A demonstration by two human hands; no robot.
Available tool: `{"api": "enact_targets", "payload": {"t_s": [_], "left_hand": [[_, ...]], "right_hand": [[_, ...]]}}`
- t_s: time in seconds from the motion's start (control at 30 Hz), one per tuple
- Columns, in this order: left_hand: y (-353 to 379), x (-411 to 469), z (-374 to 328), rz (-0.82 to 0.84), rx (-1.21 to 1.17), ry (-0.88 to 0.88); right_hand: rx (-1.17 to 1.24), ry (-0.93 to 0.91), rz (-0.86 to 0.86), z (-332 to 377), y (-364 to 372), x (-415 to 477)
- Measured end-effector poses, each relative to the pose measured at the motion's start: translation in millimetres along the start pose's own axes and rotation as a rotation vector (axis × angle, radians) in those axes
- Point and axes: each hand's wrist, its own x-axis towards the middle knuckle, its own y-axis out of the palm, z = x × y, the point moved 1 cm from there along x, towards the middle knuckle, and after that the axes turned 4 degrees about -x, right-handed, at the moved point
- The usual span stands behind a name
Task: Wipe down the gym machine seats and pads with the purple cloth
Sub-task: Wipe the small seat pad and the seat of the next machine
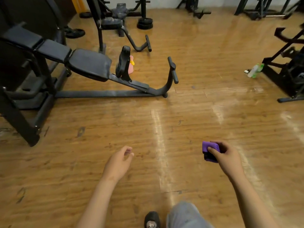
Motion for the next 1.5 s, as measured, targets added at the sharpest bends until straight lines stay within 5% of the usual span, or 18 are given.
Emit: {"api": "enact_targets", "payload": {"t_s": [0.37, 0.63, 1.1, 1.5], "left_hand": [[7, 219, -47, 0.113, -0.008, -0.107], [-36, 426, -135, -0.047, -0.149, -0.056], [-71, 726, -177, 0.012, -0.096, -0.046], [-205, 984, -208, -0.052, -0.068, -0.052]], "right_hand": [[-0.055, 0.104, -0.011, 19, 41, 249], [-0.244, -0.098, 0.099, 137, 70, 479], [-0.269, -0.110, 0.264, 250, 204, 724], [-0.204, -0.232, 0.278, 429, 325, 926]]}}
